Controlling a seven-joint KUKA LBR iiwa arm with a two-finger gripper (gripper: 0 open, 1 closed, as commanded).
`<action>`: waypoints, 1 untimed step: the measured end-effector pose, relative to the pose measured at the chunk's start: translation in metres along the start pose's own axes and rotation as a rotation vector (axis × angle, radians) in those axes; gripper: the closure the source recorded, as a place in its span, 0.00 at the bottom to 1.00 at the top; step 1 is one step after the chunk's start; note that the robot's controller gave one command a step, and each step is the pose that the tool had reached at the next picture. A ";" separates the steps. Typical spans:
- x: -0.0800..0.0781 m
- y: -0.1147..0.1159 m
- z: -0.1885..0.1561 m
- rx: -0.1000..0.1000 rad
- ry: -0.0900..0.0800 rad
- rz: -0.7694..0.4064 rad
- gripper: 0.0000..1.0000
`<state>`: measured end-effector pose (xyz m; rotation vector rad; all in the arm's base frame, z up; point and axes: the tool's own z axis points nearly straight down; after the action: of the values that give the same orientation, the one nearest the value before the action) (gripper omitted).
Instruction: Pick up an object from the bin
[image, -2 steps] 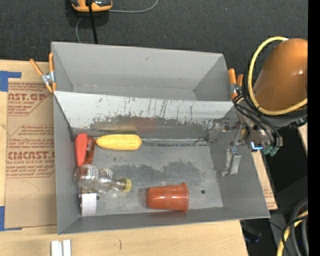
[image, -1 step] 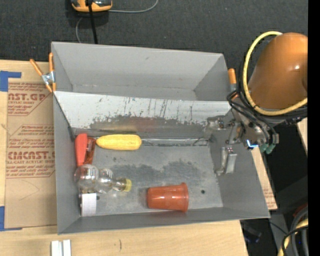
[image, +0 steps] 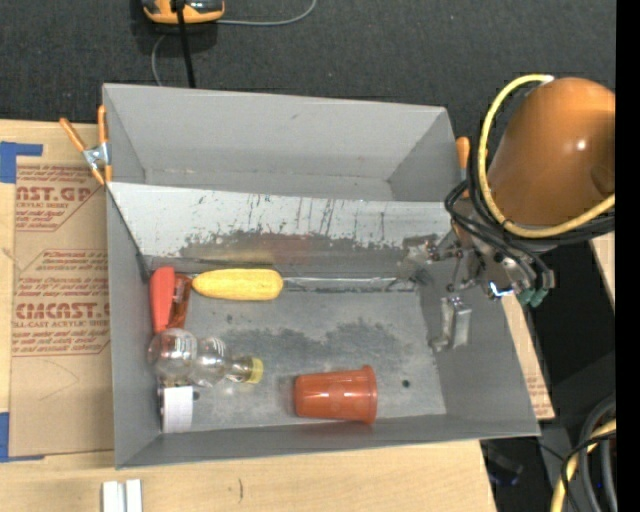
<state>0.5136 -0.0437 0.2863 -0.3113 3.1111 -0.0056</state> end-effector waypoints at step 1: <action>0.006 0.014 0.047 -0.006 0.014 -0.152 0.00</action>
Offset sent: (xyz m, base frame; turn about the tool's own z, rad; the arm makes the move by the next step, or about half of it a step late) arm -0.0073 0.0354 -0.1418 -0.2022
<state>0.5055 -0.0312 0.2387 -0.5489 3.0928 0.0003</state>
